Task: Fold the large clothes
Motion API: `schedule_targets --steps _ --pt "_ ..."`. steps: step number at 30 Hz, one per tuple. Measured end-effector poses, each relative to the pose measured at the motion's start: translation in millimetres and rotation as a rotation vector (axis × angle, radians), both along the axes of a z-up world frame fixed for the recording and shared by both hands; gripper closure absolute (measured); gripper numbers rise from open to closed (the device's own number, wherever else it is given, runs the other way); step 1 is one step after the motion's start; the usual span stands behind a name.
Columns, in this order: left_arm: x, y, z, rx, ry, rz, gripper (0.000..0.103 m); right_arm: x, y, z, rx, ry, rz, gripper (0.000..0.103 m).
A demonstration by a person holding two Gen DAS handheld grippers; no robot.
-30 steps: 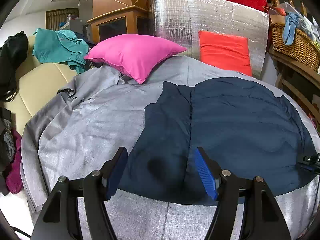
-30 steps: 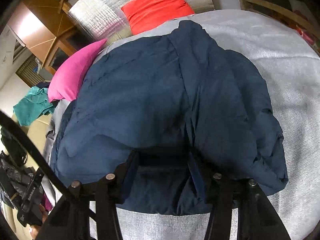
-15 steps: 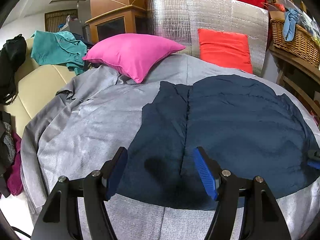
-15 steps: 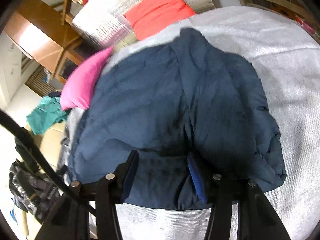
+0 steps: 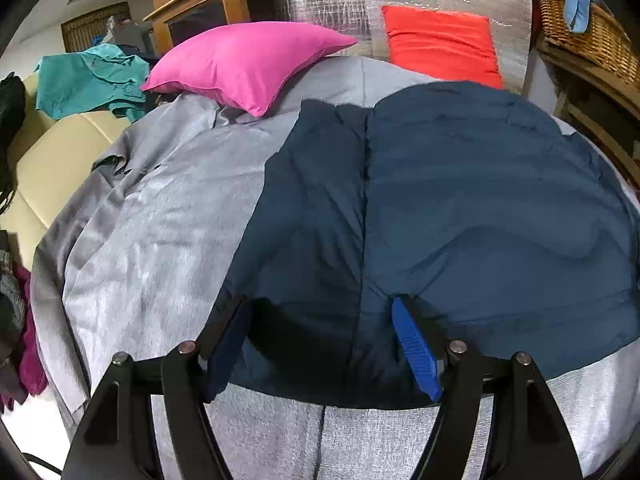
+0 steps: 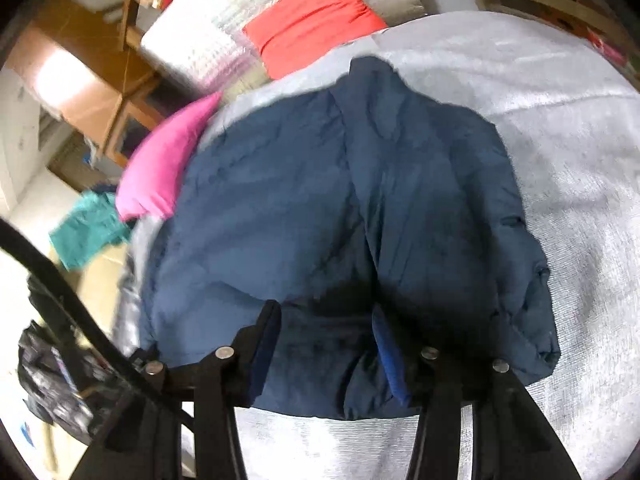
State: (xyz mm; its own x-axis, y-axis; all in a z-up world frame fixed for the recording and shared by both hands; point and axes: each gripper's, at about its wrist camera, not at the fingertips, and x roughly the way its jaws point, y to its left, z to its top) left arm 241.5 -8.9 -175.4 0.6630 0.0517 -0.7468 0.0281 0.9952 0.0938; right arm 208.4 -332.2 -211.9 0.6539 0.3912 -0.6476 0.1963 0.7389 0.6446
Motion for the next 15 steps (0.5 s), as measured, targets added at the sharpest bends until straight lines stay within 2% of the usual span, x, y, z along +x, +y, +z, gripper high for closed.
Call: schedule_targets --steps 2,4,5,6,7,9,10,11,13,14,15 --pt "3.9 12.4 9.1 -0.045 -0.008 0.015 0.029 -5.8 -19.2 8.6 0.028 -0.048 -0.062 0.049" --pt "5.3 29.5 21.4 -0.085 -0.065 0.076 0.029 -16.6 -40.8 15.5 0.025 -0.097 -0.156 0.044" --pt "4.4 41.1 29.2 -0.118 -0.111 0.108 0.029 -19.4 -49.0 16.5 0.019 -0.107 -0.191 0.035" --pt "5.1 53.0 34.3 -0.148 -0.148 0.143 0.026 -20.4 -57.1 15.7 0.008 -0.1 -0.229 0.02" --pt "8.4 61.1 34.1 -0.161 -0.157 0.176 0.02 -19.4 -65.9 12.0 -0.008 -0.071 -0.267 0.019" --pt "20.3 72.3 23.0 -0.183 -0.092 0.216 0.018 -10.5 -76.9 1.5 0.0 -0.019 -0.277 0.019" --pt "29.3 75.9 12.0 -0.213 -0.023 0.216 0.018 -3.3 -82.0 -7.3 0.027 0.014 -0.264 0.019" --pt "37.3 77.7 -1.7 -0.273 0.053 0.198 0.018 4.5 -85.2 -16.2 0.056 0.047 -0.253 0.019" --pt "42.8 80.6 -17.3 -0.38 0.119 0.186 0.018 14.0 -86.2 -30.0 0.098 0.091 -0.229 0.02" --pt "41.5 82.1 -19.6 -0.413 0.118 0.198 0.018 16.3 -85.0 -33.1 0.113 0.093 -0.224 0.024" --pt "40.0 81.6 -19.4 -0.42 0.115 0.204 0.018 17.1 -81.5 -31.6 0.1 0.078 -0.224 0.039"
